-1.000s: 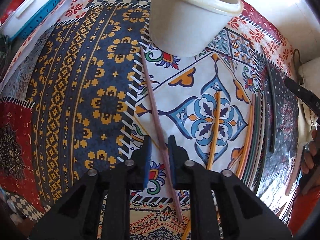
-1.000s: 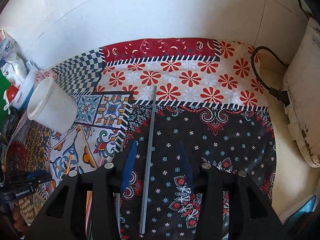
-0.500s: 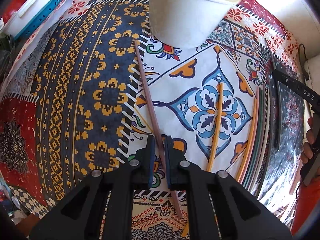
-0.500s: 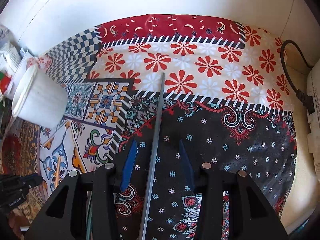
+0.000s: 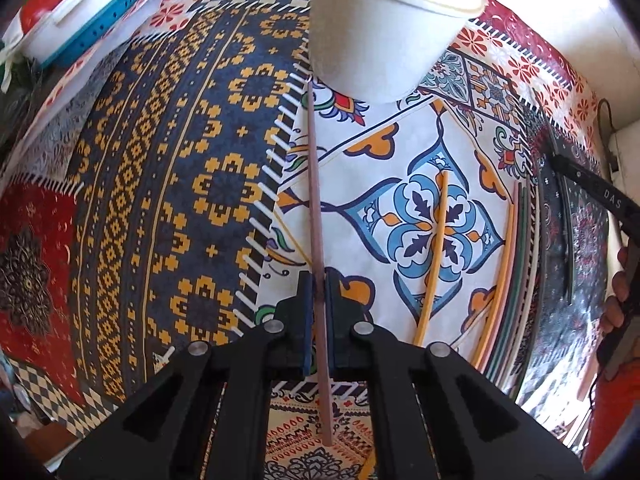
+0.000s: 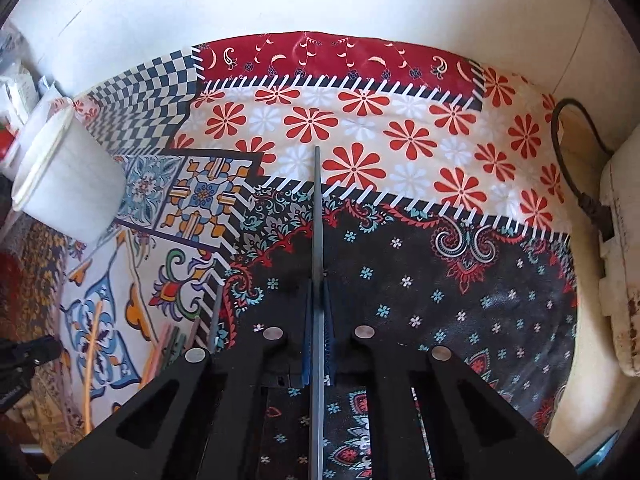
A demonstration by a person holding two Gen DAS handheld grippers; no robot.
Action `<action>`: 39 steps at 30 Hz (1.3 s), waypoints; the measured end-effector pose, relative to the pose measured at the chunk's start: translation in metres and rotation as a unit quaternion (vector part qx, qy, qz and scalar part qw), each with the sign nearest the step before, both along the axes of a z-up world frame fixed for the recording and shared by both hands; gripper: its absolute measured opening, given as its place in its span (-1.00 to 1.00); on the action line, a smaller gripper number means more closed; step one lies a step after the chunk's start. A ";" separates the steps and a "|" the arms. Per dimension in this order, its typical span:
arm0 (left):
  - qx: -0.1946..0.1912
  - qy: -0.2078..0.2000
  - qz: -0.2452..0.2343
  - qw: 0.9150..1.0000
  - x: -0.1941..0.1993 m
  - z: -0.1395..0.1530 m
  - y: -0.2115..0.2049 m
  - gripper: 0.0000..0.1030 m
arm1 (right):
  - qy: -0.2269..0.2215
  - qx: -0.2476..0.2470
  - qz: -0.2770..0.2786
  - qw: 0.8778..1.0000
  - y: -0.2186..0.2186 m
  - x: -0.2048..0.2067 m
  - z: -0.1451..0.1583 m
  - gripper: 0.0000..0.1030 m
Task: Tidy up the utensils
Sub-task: 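Lift both held chopsticks off the cloth and raise them upright, then drop the brown chopstick into the white cup with the left tool while the right tool follows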
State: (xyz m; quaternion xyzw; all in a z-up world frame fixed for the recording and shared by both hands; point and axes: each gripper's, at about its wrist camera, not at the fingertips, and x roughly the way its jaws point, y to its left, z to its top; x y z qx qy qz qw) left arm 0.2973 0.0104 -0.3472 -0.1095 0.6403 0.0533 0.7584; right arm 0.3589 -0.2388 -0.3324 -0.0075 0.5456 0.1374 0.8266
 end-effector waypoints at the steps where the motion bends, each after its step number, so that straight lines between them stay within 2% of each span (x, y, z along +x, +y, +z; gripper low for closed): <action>1: -0.005 0.002 0.003 1.000 -0.001 0.000 0.002 -0.93 | -0.002 0.000 -0.003 1.000 -0.001 -0.001 0.001 -0.90; 4: -0.007 0.001 0.005 1.000 -0.011 0.003 0.004 -0.93 | -0.008 0.004 -0.007 1.000 -0.015 -0.006 0.010 -0.90; 13: -0.008 -0.026 0.020 0.999 -0.047 0.029 0.025 -0.93 | -0.039 0.023 -0.014 0.999 -0.017 -0.017 0.045 -0.90; 26: -0.006 -0.104 0.035 0.994 -0.070 0.100 0.046 -0.93 | -0.094 0.041 -0.013 0.995 -0.006 -0.040 0.087 -0.90; 34: -0.001 -0.156 0.036 0.987 -0.049 0.125 0.037 -0.93 | -0.132 0.067 0.000 0.989 0.011 -0.048 0.121 -0.90; 39: 0.002 -0.194 0.034 0.980 -0.040 0.151 0.036 -0.93 | -0.149 0.093 0.017 0.984 0.026 -0.050 0.141 -0.90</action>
